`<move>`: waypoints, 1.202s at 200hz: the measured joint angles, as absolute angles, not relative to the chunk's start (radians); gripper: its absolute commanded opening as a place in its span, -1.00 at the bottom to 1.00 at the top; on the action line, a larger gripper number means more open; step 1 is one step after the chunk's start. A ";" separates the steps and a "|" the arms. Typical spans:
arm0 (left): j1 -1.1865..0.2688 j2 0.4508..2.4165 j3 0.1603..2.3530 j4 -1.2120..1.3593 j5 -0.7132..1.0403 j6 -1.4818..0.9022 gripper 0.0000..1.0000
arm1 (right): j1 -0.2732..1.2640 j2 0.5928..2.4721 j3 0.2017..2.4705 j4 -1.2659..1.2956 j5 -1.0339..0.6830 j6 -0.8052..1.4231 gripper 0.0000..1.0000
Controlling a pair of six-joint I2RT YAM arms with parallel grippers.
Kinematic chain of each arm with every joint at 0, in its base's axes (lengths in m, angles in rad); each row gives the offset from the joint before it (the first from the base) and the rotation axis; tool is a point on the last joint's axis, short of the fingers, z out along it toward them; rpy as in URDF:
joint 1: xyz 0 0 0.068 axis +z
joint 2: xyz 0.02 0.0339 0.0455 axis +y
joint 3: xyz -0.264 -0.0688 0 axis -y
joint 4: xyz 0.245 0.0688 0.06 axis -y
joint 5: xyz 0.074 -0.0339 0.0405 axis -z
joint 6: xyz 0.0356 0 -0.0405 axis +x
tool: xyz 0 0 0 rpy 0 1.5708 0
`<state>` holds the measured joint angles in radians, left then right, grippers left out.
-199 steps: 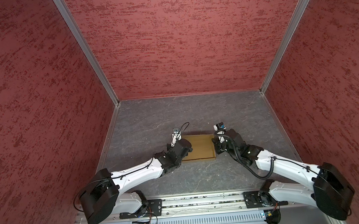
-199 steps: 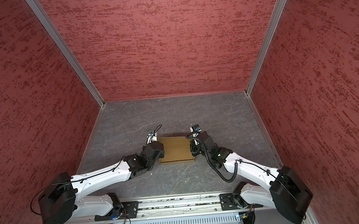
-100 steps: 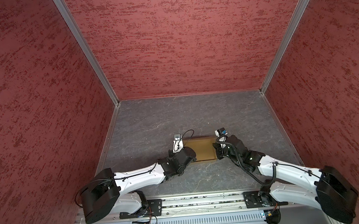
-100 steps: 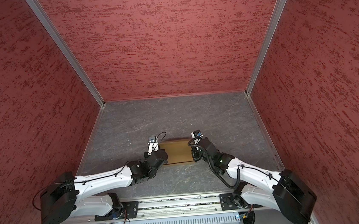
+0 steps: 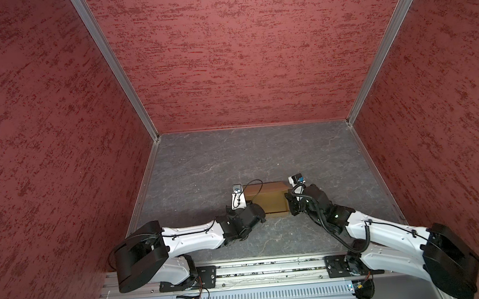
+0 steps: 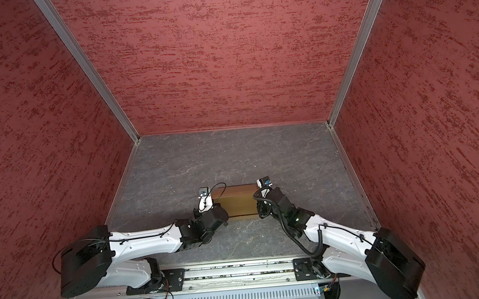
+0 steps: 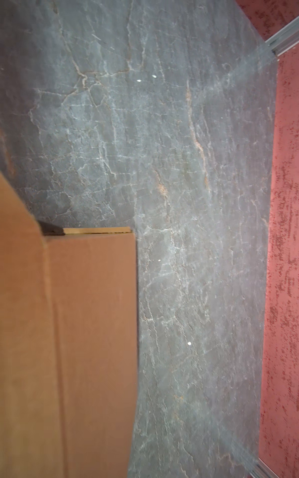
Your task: Fold the paper box
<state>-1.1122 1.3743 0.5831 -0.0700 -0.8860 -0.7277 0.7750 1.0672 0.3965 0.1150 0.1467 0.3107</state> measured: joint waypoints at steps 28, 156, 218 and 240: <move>-1.124 1.390 0.564 -0.059 -0.905 -0.762 -1.00 | 0.780 1.067 0.382 0.132 0.147 0.311 -0.76; -1.198 1.489 0.595 -0.233 -1.050 -0.975 -1.00 | 0.814 0.976 0.320 0.144 0.143 0.368 -0.26; -1.208 1.525 0.619 -0.328 -1.091 -1.066 -0.89 | 0.817 0.833 0.264 0.073 0.128 0.419 -0.11; -1.208 1.525 0.621 -0.349 -1.088 -1.070 -0.62 | 0.817 0.776 0.262 0.036 0.116 0.439 -0.05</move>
